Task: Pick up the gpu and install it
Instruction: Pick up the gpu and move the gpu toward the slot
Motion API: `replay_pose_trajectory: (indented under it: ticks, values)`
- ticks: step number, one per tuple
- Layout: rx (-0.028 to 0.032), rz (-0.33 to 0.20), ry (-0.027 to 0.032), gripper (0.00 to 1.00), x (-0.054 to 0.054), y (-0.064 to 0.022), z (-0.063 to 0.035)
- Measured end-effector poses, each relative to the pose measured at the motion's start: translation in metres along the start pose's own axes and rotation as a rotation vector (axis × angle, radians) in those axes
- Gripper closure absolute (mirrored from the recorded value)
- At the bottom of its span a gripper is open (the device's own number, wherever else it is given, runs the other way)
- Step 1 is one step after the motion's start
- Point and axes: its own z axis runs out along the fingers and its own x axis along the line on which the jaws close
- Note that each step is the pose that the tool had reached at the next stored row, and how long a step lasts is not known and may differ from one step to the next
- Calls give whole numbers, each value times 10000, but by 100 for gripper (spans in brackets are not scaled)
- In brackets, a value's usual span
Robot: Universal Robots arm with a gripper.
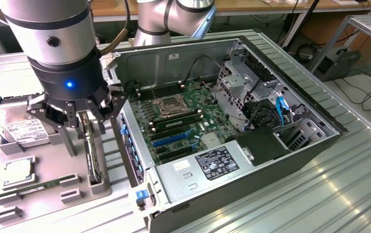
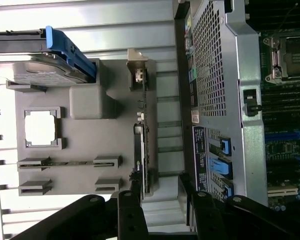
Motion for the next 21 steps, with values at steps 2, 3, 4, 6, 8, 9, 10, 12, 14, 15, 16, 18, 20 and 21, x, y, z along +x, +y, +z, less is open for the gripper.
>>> replay_pose_trajectory:
  ticks: [2,3,4,6,8,9,10,12,14,15,16,18,20,21]
  values:
    - [0,-1,0,58,3,-1,4]
    - [0,0,0,58,6,-1,9]
    - [0,0,0,58,9,-1,14]
    - [0,0,0,58,12,-2,19]
    - [1,0,1,58,14,-2,23]
    - [0,0,0,58,21,-3,35]
    - [0,-1,0,58,22,-3,38]
    - [0,0,0,58,25,-4,44]
    - [0,0,0,58,29,-4,50]
    - [0,0,0,58,30,-4,52]
    - [0,-1,0,58,31,-5,56]
    - [0,0,0,58,34,-5,62]
    - [0,-1,0,58,36,-6,68]
    - [0,0,0,58,38,-6,72]
